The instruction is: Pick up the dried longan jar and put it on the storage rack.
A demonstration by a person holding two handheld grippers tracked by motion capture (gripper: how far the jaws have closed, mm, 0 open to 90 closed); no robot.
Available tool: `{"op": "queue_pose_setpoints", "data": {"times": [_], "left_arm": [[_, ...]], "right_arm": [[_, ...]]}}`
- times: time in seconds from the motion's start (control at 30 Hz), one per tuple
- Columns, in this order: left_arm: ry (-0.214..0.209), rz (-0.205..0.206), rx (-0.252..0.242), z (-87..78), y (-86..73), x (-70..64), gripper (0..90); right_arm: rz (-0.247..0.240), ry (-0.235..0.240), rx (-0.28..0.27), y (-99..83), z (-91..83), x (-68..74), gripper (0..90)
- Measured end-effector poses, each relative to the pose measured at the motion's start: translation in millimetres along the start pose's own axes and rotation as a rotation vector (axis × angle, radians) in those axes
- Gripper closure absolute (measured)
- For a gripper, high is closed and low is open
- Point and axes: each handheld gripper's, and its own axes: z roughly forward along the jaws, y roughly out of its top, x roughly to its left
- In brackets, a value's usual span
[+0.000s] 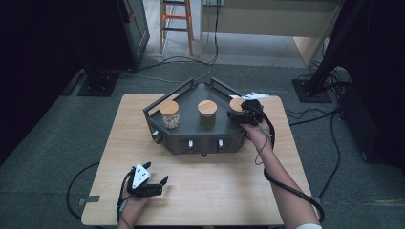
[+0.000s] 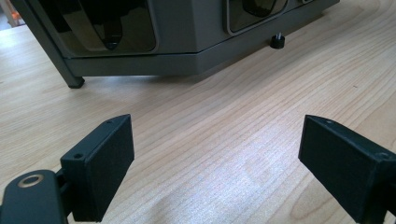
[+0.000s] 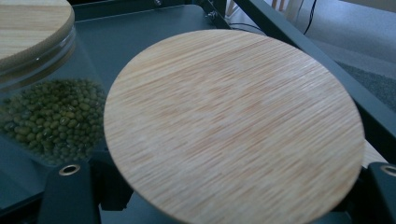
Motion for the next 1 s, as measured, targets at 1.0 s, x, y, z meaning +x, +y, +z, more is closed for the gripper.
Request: {"op": "queue_pose_setpoints", "data": {"times": [1.0], "left_arm": [[0.003, 0.014, 0.009, 0.6, 1.6, -1.6, 10.4]], "right_arm": [[0.048, 0.036, -0.054, -33.2, -10.4, -9.1, 13.0]]}}
